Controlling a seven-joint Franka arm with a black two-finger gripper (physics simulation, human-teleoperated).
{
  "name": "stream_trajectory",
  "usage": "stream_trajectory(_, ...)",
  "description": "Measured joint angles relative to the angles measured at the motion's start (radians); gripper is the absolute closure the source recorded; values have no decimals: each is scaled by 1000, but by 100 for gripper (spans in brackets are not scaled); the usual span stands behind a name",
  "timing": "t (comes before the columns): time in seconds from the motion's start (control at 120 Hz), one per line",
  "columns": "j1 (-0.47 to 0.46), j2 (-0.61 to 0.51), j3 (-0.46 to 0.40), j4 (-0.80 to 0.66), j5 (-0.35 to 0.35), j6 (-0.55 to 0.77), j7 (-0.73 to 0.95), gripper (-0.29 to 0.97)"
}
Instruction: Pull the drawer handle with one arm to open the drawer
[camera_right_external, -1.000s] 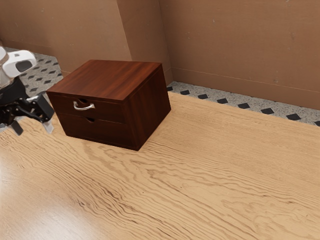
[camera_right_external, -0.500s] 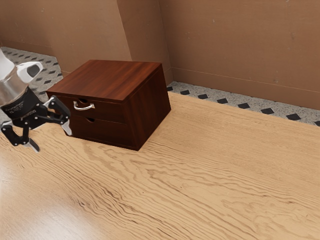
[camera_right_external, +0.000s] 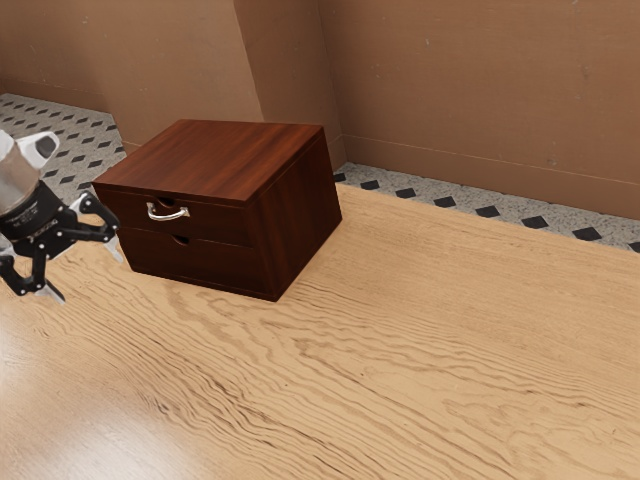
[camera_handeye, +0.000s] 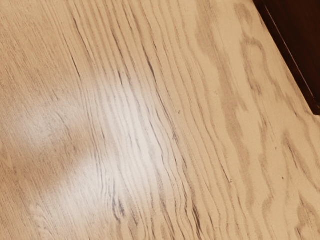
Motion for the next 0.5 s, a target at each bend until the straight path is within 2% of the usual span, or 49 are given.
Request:
stream_trajectory(0.075, 38, 1, -43, 7, -20, 13, 11, 0)
stream_trajectory(0.15, 173, -10, -159, 9, -51, 20, 27, 0)
stream_trajectory(0.217, 228, -14, -206, 9, -73, 26, 40, 0)
stream_trajectory(0.5, 222, -53, -214, 18, -102, -11, -85, 0)
